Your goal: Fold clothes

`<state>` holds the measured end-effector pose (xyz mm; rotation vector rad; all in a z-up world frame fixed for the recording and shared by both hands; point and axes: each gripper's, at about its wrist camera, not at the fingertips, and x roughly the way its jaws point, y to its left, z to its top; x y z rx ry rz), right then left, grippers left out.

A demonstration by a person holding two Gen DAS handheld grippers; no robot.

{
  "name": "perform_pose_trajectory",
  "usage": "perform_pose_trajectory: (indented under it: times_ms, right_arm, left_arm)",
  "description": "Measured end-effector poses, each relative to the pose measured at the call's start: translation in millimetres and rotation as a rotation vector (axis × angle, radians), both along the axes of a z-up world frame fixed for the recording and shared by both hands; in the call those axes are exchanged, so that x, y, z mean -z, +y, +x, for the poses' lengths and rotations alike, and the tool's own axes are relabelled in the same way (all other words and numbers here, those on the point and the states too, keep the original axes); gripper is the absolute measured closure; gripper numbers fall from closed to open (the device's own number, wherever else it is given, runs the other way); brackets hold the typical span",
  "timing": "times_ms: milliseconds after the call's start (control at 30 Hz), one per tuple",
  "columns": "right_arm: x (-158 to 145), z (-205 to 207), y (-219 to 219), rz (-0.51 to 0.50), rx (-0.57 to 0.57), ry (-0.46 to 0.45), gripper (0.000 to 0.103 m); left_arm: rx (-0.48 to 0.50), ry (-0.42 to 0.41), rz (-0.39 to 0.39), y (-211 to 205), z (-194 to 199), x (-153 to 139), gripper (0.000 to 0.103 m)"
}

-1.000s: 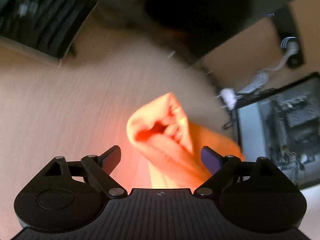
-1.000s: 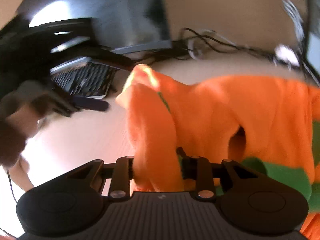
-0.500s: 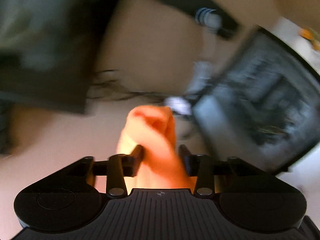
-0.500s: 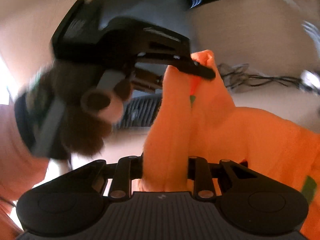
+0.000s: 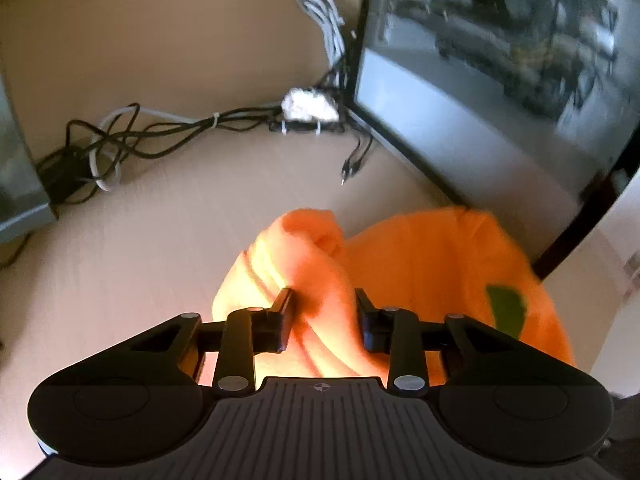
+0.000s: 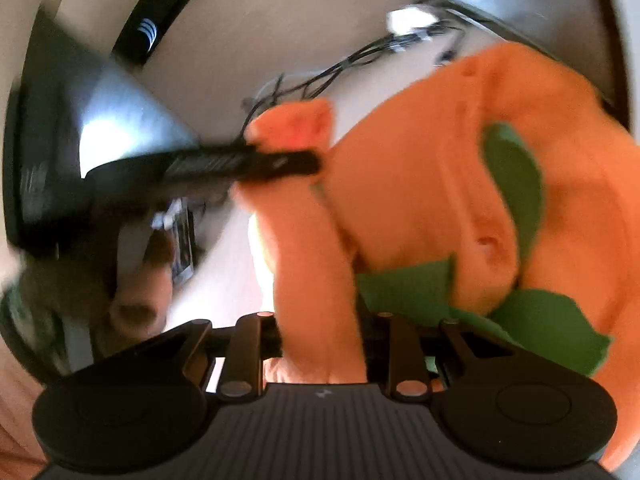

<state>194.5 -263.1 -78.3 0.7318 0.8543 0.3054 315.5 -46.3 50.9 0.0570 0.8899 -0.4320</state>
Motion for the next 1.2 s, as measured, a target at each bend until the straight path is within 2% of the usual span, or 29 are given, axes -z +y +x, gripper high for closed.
perform_pose_trajectory:
  times_ms: [67,133,200,267,367,467,533,567,633,700,733,833,1000,1100,1200]
  right_arm:
    - [5.5,-4.5,-15.9,0.032,0.05,0.019,0.079]
    - [13.9,-3.2,-22.9,-0.007,0.059,0.037,0.079]
    - [19.4,-4.0,-24.9,-0.044,0.046,0.043,0.08]
    - [17.0,-5.5,-18.9,-0.081,0.009,0.035,0.079]
    - [4.1,-6.6,-6.5,-0.204,-0.064,-0.008,0.076]
    - [-24.0,-18.1,9.2,-0.41,-0.113,-0.092,0.062]
    - [-47.5,-29.4,14.3,-0.544,-0.081,-0.183,0.06]
    - [-58.8,-34.7,16.6,-0.606,-0.064,-0.228,0.061]
    - [-73.8,-35.6,16.8,-0.629,-0.013,-0.289,0.061]
    - [-72.1,-26.7,20.8,-0.6,-0.022,-0.288,0.061]
    - [-64.1,-19.7,24.7,-0.591,-0.043,-0.263,0.061]
    - [-21.1,-1.0,43.4,-0.622,-0.145,-0.091,0.061]
    - [-13.1,0.7,54.3,-0.686,-0.185,-0.089,0.061]
    - [-3.1,19.2,70.1,-0.664,-0.25,-0.088,0.061]
    - [1.3,36.8,94.0,-0.595,-0.333,-0.11,0.061]
  left_arm:
    - [-0.025,-0.007,-0.08,12.1,-0.3,-9.1,0.054]
    - [-0.051,-0.013,-0.16,24.2,-0.5,-18.1,0.03]
    - [-0.076,-0.017,-0.227,34.9,-0.1,-25.6,0.027]
    - [-0.109,0.016,-0.132,28.6,8.7,-13.6,0.029]
    - [-0.111,0.075,0.004,12.2,21.8,17.2,0.031]
    - [-0.08,0.05,0.081,1.3,21.1,26.2,0.035]
    - [-0.049,0.031,0.102,-3.2,19.4,22.2,0.041]
    - [-0.035,0.021,0.109,-5.7,17.8,20.2,0.041]
    - [-0.018,0.001,0.117,-8.8,13.4,17.4,0.041]
    - [-0.011,-0.012,0.124,-11.0,8.7,16.8,0.041]
    - [-0.01,-0.014,0.124,-11.7,9.5,16.7,0.041]
    - [-0.005,-0.005,0.11,-10.7,10.2,17.6,0.04]
    - [-0.012,0.003,0.093,-1.8,5.4,17.9,0.039]
    - [-0.041,0.008,0.085,13.9,1.4,13.4,0.038]
    - [-0.141,0.019,0.061,52.6,-5.7,2.0,0.033]
